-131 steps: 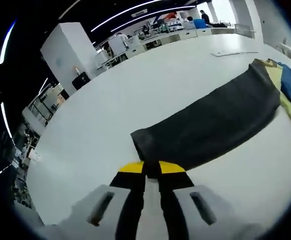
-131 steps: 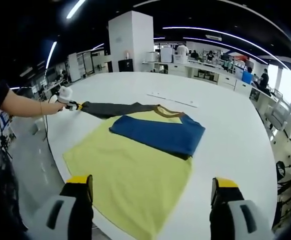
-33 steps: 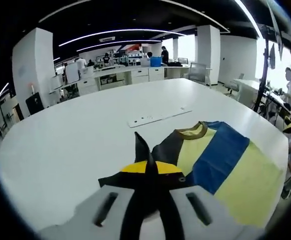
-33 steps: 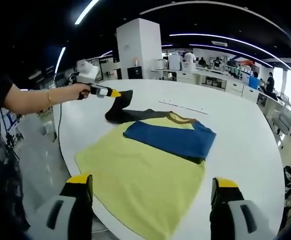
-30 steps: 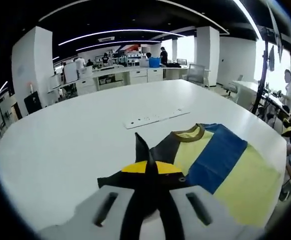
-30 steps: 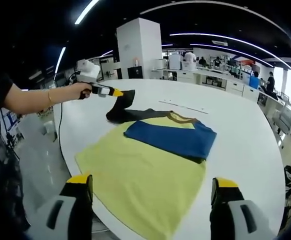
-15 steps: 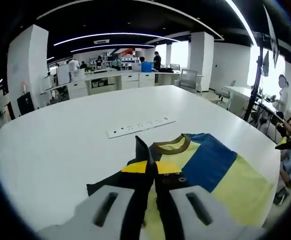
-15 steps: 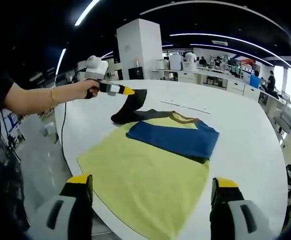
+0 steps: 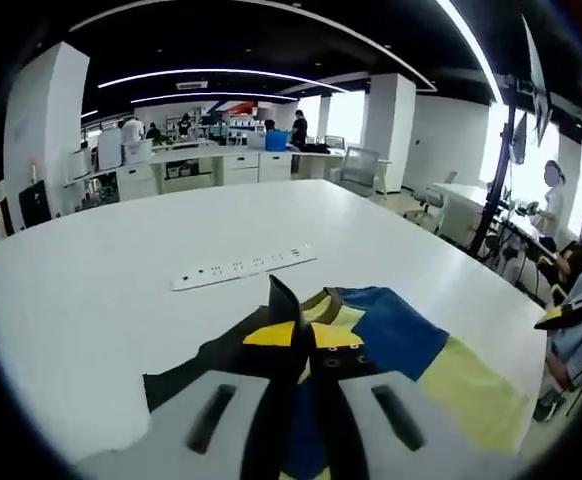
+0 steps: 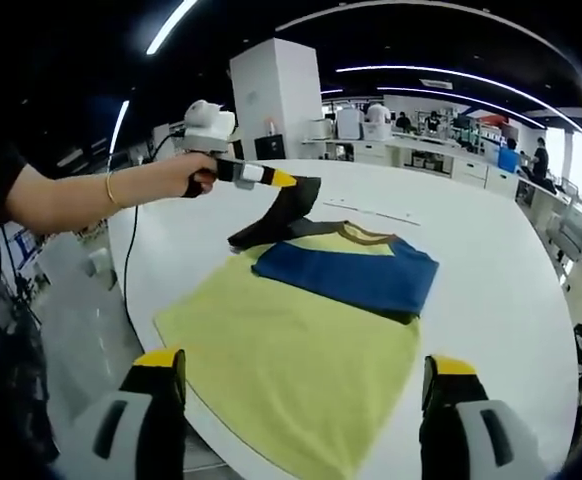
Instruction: Fold the garment on the visible template until the final outline fits inside the template.
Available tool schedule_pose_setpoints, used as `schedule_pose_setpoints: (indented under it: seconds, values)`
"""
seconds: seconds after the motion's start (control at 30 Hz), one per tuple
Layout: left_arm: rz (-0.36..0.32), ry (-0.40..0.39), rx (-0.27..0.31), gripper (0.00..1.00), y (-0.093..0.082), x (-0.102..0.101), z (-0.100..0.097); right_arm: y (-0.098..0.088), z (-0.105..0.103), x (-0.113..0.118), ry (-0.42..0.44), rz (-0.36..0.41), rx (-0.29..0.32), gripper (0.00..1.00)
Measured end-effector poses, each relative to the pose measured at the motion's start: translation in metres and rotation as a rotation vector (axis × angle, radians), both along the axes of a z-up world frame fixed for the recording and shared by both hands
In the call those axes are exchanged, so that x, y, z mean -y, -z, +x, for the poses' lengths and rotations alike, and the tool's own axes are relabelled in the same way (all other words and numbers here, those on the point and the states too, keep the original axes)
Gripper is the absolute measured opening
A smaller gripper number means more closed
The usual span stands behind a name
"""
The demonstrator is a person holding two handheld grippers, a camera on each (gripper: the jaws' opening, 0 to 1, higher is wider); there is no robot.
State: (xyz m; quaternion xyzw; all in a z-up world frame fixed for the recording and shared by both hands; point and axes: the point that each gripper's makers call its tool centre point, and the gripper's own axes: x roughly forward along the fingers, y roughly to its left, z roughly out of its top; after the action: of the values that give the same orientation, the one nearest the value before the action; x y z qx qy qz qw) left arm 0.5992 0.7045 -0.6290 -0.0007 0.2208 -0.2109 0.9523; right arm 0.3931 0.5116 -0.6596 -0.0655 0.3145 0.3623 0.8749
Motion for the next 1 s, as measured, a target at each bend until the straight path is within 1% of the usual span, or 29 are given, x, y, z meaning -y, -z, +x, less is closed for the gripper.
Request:
schedule_pose_setpoints:
  seconds: [0.43, 0.47, 0.5, 0.53, 0.57, 0.8, 1.0]
  values:
    - [-0.018, 0.071, 0.006, 0.01, -0.001, 0.046, 0.007, 0.005, 0.0, 0.007, 0.025, 0.009, -0.015, 0.99]
    - [-0.018, 0.078, 0.005, 0.01, -0.001, 0.049, 0.007, 0.004, 0.0, 0.007, 0.022, 0.017, -0.017, 0.98]
    - [-0.019, 0.081, 0.006, 0.01, -0.001, 0.053, 0.007, 0.003, 0.0, 0.005, 0.024, 0.038, -0.023, 0.98]
    - [-0.019, 0.085, 0.005, 0.01, 0.0, 0.055, 0.007, 0.0, 0.001, 0.003, 0.035, 0.078, -0.025, 0.98]
    - [-0.019, 0.089, 0.003, 0.01, 0.0, 0.057, 0.007, -0.001, 0.001, 0.004, 0.039, 0.09, -0.025, 0.98]
    - [-0.014, 0.129, 0.003, 0.01, 0.001, 0.08, 0.005, 0.003, 0.0, 0.01, 0.042, 0.049, -0.022, 0.98]
    - [-0.026, 0.158, -0.009, 0.01, 0.004, 0.1, 0.003, 0.005, -0.001, 0.012, 0.051, 0.051, -0.029, 0.98]
